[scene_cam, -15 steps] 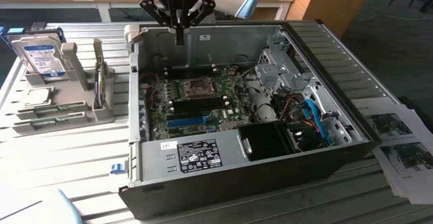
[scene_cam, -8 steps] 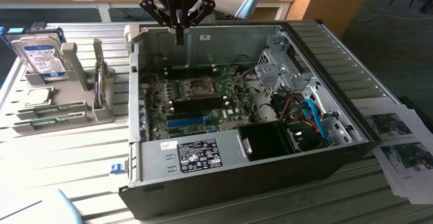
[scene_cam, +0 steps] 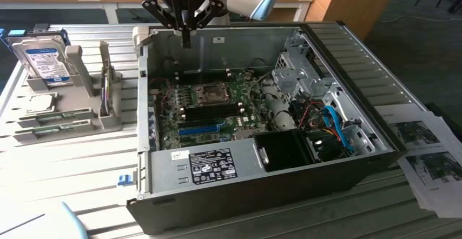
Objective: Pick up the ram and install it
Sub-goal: 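Reach for the ram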
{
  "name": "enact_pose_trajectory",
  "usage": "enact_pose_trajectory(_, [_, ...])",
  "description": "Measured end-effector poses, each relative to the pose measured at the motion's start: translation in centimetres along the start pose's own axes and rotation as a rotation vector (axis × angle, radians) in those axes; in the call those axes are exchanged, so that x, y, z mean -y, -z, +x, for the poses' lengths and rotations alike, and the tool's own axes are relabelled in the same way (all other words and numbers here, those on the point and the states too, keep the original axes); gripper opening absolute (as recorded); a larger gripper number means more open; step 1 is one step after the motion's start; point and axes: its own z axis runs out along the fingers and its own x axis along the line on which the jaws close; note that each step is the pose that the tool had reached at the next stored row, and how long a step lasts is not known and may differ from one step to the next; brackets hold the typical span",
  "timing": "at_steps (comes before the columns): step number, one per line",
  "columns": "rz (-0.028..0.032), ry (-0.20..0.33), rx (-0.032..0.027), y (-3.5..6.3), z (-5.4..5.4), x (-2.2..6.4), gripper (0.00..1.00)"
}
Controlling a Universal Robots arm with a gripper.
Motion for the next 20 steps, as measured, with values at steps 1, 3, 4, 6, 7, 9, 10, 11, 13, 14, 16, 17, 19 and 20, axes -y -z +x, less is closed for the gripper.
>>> enact_pose_trajectory(1, [0.0000,0.000,0.0000,0.00,0.2,0.02,0.09])
enact_pose_trajectory(3, [-0.0001,0.000,0.0000,0.00,0.7,0.05,0.09])
enact_pose_trajectory(4, [0.0000,0.000,0.0000,0.01,0.9,0.07,0.09])
enact_pose_trajectory(6, [0.0000,0.000,0.0000,0.01,1.5,0.11,0.09])
enact_pose_trajectory(7, [0.0000,0.000,0.0001,0.01,1.7,0.13,0.09])
enact_pose_trajectory(9, [0.0000,0.000,0.0000,0.02,2.2,0.17,0.09])
enact_pose_trajectory(10, [0.0000,0.000,0.0000,0.03,2.5,0.19,0.09])
enact_pose_trajectory(11, [0.0000,0.000,0.0000,0.03,2.7,0.20,0.09])
enact_pose_trajectory(13, [-0.0001,0.000,0.0001,0.04,3.2,0.24,0.09])
enact_pose_trajectory(14, [0.0000,0.000,0.0000,0.04,3.4,0.25,0.09])
enact_pose_trajectory(16, [0.0000,0.000,0.0000,0.05,3.8,0.29,0.09])
enact_pose_trajectory(17, [-0.0001,0.000,0.0000,0.05,4.0,0.30,0.09])
enact_pose_trajectory(19, [0.0000,0.000,0.0000,0.06,4.5,0.34,0.09])
enact_pose_trajectory(20, [0.0000,0.000,0.0000,0.07,4.8,0.36,0.09])
